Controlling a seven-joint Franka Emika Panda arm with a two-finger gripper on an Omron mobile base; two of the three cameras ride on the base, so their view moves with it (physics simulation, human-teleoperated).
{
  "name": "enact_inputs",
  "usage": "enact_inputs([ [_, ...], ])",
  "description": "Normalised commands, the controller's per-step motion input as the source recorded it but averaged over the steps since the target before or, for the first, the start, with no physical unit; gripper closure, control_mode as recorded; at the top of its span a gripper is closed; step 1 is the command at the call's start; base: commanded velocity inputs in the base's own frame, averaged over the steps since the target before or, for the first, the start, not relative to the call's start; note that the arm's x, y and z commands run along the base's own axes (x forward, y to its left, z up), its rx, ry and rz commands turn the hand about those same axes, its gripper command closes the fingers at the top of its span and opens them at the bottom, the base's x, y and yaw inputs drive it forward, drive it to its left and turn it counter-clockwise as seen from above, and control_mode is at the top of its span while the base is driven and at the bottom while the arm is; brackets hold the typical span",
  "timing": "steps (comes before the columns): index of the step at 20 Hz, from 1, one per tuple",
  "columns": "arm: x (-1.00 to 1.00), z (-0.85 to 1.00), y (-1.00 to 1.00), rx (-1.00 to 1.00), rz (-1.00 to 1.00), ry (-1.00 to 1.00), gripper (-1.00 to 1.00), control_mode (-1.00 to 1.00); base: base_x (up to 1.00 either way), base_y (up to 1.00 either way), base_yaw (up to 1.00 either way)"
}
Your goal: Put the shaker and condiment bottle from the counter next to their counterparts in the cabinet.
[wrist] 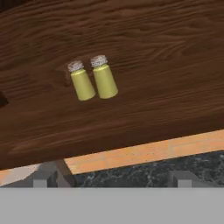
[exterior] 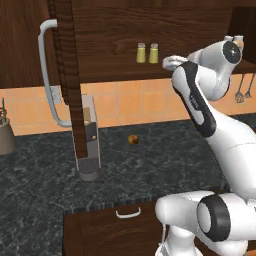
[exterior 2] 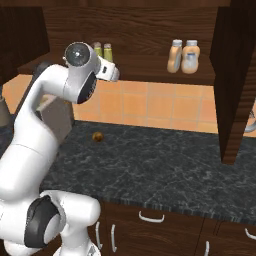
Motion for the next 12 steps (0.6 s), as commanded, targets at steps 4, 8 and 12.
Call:
enact_inputs([
  [4,-1.0,-0.98,0.01,0.0,0.0,-0.4,-1.0,-1.0,0.0,0.0,0.0],
  [8,-1.0,-0.99,0.04,0.0,0.0,-0.3,-1.0,-1.0,0.0,0.0,0.0],
  [12,-0.88,-0.93,0.03,0.0,0.0,-0.06,-1.0,-1.0,0.0,0.0,0.0],
])
